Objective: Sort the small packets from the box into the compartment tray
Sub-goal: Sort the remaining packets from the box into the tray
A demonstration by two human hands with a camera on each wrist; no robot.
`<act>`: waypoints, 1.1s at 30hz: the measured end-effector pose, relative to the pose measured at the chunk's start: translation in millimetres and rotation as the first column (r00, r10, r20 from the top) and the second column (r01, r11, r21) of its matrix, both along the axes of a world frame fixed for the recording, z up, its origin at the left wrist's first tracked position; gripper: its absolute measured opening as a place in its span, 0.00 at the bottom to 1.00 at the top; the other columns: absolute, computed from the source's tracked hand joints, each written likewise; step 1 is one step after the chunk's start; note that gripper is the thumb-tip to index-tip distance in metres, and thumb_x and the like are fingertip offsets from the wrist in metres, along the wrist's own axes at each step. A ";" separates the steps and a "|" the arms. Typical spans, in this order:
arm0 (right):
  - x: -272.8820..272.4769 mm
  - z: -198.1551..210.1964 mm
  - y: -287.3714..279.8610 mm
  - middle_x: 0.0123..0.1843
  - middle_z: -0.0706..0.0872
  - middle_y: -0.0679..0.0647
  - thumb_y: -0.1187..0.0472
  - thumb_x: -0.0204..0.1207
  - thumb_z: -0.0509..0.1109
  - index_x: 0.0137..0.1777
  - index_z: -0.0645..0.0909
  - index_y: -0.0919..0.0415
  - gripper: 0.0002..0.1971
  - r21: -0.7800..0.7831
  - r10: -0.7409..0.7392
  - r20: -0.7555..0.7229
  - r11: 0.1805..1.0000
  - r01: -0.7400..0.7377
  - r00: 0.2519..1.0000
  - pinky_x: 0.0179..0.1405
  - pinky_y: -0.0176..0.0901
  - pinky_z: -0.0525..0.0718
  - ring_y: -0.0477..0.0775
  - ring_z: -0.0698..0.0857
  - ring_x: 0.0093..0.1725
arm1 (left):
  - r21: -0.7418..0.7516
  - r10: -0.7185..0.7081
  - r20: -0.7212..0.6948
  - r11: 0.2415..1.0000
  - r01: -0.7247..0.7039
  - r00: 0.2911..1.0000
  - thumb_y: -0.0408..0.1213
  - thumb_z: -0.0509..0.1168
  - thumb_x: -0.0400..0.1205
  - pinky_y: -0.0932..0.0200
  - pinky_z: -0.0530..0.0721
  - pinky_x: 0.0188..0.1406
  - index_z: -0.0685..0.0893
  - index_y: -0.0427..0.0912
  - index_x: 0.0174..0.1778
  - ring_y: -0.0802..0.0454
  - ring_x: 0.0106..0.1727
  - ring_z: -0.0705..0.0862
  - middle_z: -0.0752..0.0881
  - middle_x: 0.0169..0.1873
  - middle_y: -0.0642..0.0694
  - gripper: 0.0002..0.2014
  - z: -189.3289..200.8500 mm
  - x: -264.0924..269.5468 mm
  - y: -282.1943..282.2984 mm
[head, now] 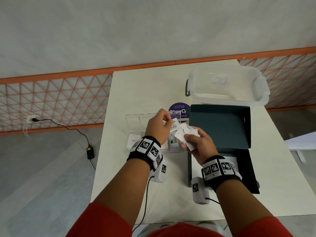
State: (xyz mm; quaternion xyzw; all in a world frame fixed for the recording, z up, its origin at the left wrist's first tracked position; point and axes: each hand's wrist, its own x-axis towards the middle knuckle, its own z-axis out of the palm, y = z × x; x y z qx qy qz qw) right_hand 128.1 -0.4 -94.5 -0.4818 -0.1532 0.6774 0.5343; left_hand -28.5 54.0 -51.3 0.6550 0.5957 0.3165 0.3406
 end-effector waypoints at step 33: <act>39.7 -12.8 16.1 0.49 0.93 0.61 0.77 0.75 0.72 0.56 0.84 0.60 0.15 -0.018 0.002 0.051 1.000 -0.002 0.999 0.33 0.47 0.91 0.64 0.92 0.41 | -0.117 -0.191 -0.641 0.982 0.151 0.743 0.46 0.65 0.77 0.47 0.66 0.59 0.83 0.54 0.59 0.45 0.62 0.71 0.75 0.58 0.49 0.14 -76.1 27.0 -2.3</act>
